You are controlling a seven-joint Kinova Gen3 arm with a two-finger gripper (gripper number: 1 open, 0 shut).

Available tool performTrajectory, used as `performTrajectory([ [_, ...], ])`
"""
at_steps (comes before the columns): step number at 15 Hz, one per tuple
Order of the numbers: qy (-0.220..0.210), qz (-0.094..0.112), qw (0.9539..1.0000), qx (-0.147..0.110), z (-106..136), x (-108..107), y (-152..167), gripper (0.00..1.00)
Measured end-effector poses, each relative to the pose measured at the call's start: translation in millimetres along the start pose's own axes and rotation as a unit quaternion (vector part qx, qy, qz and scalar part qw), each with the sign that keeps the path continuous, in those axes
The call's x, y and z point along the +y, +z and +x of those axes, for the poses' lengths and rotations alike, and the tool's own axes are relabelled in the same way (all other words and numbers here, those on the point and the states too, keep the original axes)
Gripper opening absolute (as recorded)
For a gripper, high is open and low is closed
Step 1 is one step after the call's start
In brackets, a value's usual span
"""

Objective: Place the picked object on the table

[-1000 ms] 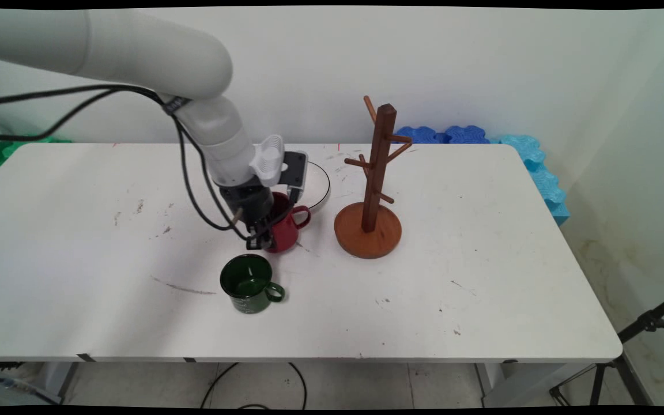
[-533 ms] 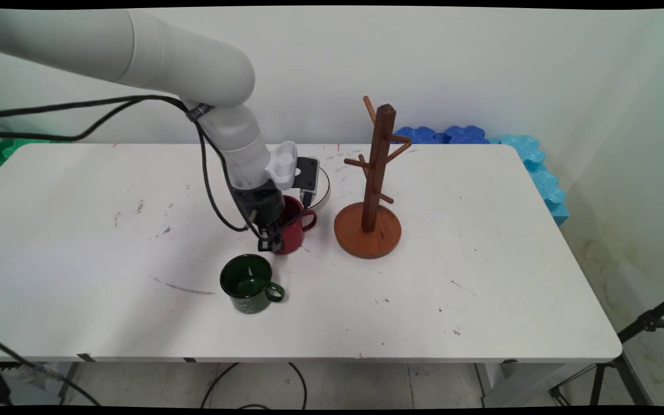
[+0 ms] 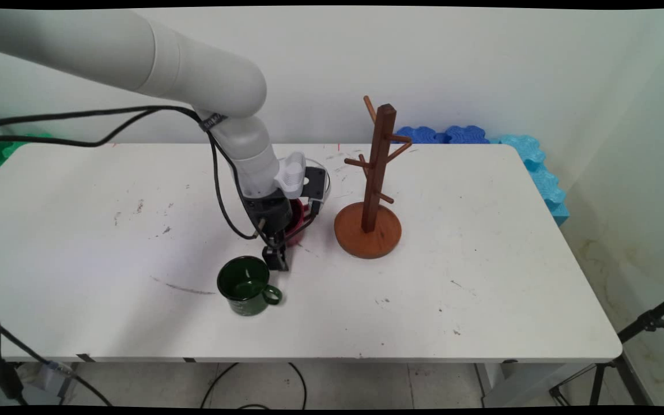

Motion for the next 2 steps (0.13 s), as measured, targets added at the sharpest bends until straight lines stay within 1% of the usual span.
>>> performTrajectory([
  [2,0.004,0.001,1.0000,0.004,3.2,0.8,-0.6,1.00],
])
